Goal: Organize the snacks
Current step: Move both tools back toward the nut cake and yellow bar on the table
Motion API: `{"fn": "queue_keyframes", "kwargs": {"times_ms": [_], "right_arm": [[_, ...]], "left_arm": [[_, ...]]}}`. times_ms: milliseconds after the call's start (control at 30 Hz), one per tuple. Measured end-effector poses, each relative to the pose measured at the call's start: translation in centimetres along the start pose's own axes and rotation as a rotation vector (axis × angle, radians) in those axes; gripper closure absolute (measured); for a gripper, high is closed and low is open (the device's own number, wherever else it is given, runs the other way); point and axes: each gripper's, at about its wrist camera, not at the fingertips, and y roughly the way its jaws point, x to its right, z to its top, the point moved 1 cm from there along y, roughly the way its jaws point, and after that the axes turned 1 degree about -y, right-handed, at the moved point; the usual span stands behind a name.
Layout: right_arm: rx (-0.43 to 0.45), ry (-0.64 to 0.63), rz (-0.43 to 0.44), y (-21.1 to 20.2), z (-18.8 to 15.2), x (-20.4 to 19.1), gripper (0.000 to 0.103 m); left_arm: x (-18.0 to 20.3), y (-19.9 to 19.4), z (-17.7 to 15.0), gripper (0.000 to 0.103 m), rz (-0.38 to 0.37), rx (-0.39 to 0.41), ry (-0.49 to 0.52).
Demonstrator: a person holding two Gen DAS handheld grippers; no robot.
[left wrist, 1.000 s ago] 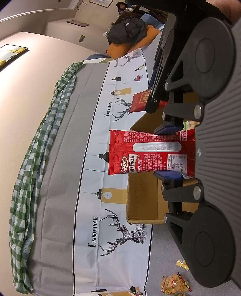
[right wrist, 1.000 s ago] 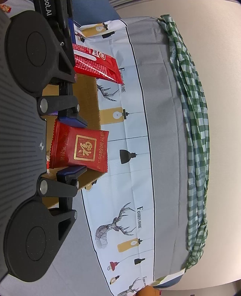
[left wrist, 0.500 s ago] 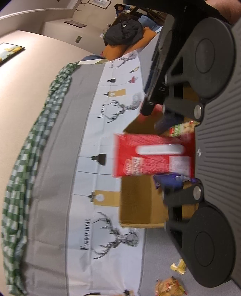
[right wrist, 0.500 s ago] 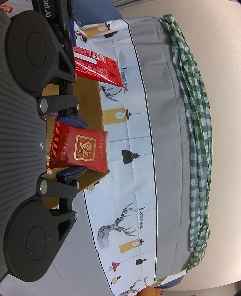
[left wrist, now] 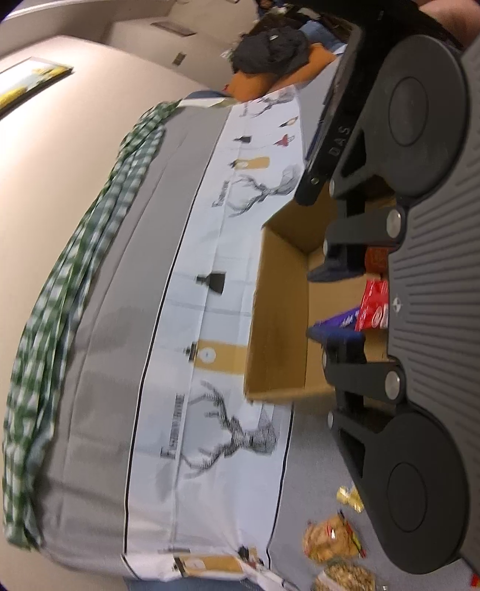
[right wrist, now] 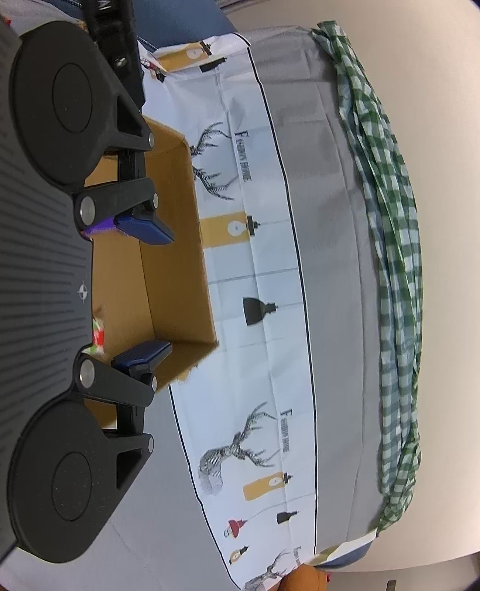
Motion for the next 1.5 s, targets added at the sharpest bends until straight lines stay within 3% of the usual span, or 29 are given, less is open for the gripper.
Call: {"fn": "queue_keyframes", "kwargs": {"times_ms": [33, 100, 167, 200, 467, 633, 833, 933, 1033, 1100, 1167, 1333, 1433, 1467, 1500], "right_arm": [[-0.002, -0.001, 0.009, 0.0, -0.1, -0.5, 0.048], [0.002, -0.012, 0.026, 0.0, -0.1, -1.6, 0.066], [0.003, -0.017, 0.046, 0.0, -0.2, -2.8, 0.078], [0.003, -0.016, 0.062, -0.1, -0.2, -3.5, 0.079], [-0.002, -0.064, 0.147, -0.7, -0.5, -9.0, 0.079], [-0.031, -0.107, 0.213, -0.8, -0.8, -12.3, 0.079], [-0.221, -0.221, 0.307, 1.1, -1.5, -18.2, 0.079], [-0.293, -0.291, 0.297, 2.9, -2.5, -21.9, 0.076], [-0.361, -0.345, 0.243, 5.7, -4.0, -25.2, 0.062], [-0.408, -0.414, 0.188, 8.1, -5.4, -27.0, 0.046], [-0.472, -0.488, 0.130, 10.5, -6.9, -28.1, 0.044], [-0.544, -0.594, 0.025, 13.7, -9.1, -27.9, 0.044], [-0.591, -0.576, 0.041, 14.5, -9.6, -27.2, 0.048], [-0.596, -0.566, 0.052, 14.5, -9.7, -27.1, 0.054], [-0.593, -0.557, 0.069, 14.4, -9.7, -27.1, 0.073]], "left_arm": [[-0.7, -0.3, 0.2, 0.083, 0.009, 0.006, -0.016], [-2.0, -0.9, 0.6, 0.083, 0.027, 0.016, -0.052], [-3.5, -1.4, 1.0, 0.083, 0.049, 0.022, -0.094], [-4.3, -1.6, 1.1, 0.083, 0.063, 0.024, -0.117], [-11.3, -2.1, 1.1, 0.083, 0.182, -0.001, -0.293], [-15.2, -2.7, 0.8, 0.083, 0.300, -0.038, -0.372], [-20.2, -3.9, -0.1, 0.083, 0.380, -0.069, -0.555], [-22.0, -4.8, -0.5, 0.083, 0.424, -0.071, -0.635], [-23.4, -5.4, -1.4, 0.083, 0.444, -0.079, -0.715], [-23.9, -5.7, -1.7, 0.083, 0.453, -0.085, -0.741], [-24.3, -5.7, -1.9, 0.082, 0.453, -0.089, -0.763], [-24.8, -5.8, -1.8, 0.082, 0.430, -0.094, -0.777], [-24.9, -5.9, -1.7, 0.082, 0.423, -0.093, -0.778], [-24.9, -5.8, -1.7, 0.082, 0.422, -0.093, -0.780], [-25.0, -5.8, -1.8, 0.081, 0.420, -0.095, -0.782]]}}
